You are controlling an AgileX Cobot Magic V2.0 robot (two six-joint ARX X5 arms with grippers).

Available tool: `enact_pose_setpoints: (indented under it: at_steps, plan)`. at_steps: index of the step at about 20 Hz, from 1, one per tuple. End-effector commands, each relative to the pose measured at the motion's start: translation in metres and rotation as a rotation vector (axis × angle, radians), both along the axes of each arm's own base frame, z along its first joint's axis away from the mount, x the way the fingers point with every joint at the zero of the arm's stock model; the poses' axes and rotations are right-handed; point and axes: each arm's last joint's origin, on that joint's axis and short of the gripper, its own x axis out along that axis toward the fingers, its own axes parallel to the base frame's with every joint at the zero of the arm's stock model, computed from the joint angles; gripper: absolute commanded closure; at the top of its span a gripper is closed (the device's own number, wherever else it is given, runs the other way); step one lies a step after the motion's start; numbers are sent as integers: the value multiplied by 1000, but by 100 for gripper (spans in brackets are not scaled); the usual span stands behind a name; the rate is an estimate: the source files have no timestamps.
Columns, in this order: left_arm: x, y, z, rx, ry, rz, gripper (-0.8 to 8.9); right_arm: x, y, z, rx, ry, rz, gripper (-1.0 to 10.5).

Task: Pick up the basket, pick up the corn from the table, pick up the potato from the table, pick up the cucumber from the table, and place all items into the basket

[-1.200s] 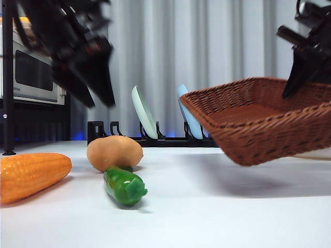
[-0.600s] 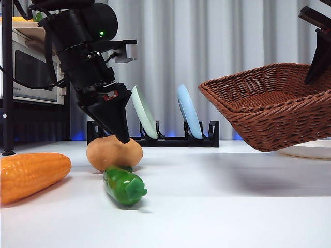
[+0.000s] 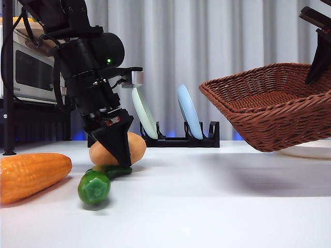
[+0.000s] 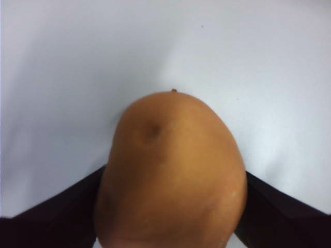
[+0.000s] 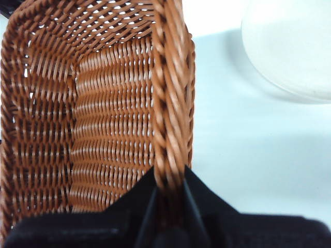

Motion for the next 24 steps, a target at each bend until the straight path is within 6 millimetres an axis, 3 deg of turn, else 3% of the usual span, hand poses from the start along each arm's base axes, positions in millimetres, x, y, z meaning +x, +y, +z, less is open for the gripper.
enact_pose_setpoints:
  at_steps: [1,3,6,8,11,13,18,21,24]
  plan:
    - [5,1,6,52,-25,16,821,0,0,4,8,-26,5,959]
    - [8,1,29,64,-75,41,821,1,1,4,11,-27,5,958]
    - [8,-2,94,-72,-172,141,821,2,6,4,19,-32,16,959]
    - [-3,-7,141,-246,-185,155,821,5,13,4,38,-46,34,958]
    - [-29,-26,187,-522,-122,106,821,10,24,6,118,-73,84,959]
    - [-43,-46,194,-594,-97,113,821,12,32,7,147,-85,87,959]
    - [-81,-103,182,-469,-155,90,821,12,41,7,169,-75,101,959]
    - [-99,-123,173,-412,-147,57,821,12,42,8,195,-69,117,958]
    - [-104,-140,156,-362,-128,55,821,11,43,8,236,-56,144,959]
